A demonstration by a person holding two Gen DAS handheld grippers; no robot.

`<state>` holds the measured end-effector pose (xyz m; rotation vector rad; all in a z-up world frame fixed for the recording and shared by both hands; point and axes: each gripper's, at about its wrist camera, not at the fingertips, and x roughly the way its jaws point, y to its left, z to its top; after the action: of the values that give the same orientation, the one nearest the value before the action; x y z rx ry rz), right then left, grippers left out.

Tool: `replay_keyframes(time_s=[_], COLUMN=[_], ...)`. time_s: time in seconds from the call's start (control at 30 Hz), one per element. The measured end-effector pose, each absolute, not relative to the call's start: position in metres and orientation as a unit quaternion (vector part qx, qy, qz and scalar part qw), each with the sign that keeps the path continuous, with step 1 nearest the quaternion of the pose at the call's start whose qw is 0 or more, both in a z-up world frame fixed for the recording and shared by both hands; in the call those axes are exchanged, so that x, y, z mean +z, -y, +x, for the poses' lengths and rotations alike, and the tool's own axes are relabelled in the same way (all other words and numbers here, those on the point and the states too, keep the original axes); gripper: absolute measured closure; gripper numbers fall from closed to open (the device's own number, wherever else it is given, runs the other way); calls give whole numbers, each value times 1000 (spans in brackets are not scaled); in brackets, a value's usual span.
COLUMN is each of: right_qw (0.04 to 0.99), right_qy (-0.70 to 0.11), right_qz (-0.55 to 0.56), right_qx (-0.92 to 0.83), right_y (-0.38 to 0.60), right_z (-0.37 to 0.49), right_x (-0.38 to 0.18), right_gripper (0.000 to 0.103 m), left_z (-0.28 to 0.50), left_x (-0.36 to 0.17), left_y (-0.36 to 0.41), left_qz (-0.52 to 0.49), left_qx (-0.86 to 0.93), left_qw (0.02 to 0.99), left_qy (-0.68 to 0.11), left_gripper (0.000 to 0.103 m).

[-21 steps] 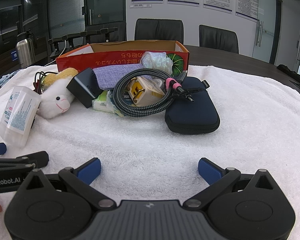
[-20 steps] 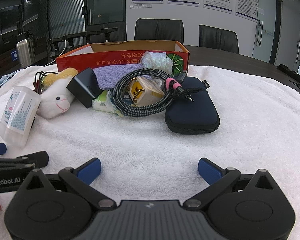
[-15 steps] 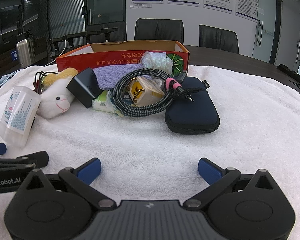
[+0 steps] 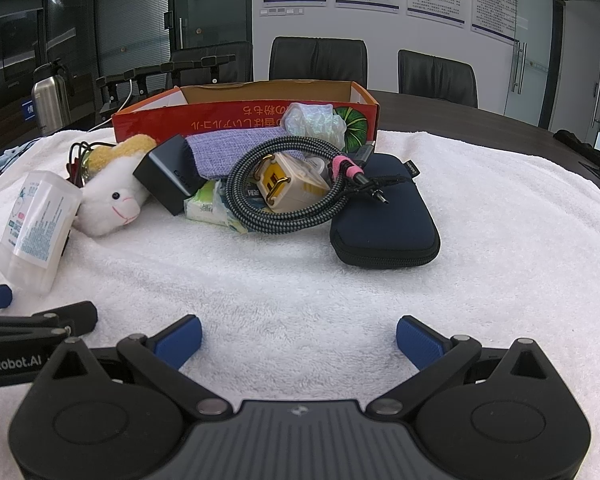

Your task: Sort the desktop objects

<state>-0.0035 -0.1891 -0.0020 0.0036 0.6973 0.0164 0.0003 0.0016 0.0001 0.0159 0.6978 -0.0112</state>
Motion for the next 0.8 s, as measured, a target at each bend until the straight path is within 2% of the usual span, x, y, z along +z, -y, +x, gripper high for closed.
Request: replay_keyframes(time_s=[0.43,0.63,0.8], right_qw=[938,959,956], right_qy=[-344,-267,-252], right_qz=[-6,10,31], right_qx=[25,89,145], right_y=[190,209,224], right_z=[-2,-12,14], right_x=[3,44,69], right_gripper=[0,0,2], left_z=[-3,-5,22], left_x=[5,34,37], left_y=[1,-20,-31], left_qz=[23,-16,8], left_qx=[-6,-26,-37], left_qw=[945,963,963], left_qy=[-327,-267,-267], left_gripper=[0,0,0])
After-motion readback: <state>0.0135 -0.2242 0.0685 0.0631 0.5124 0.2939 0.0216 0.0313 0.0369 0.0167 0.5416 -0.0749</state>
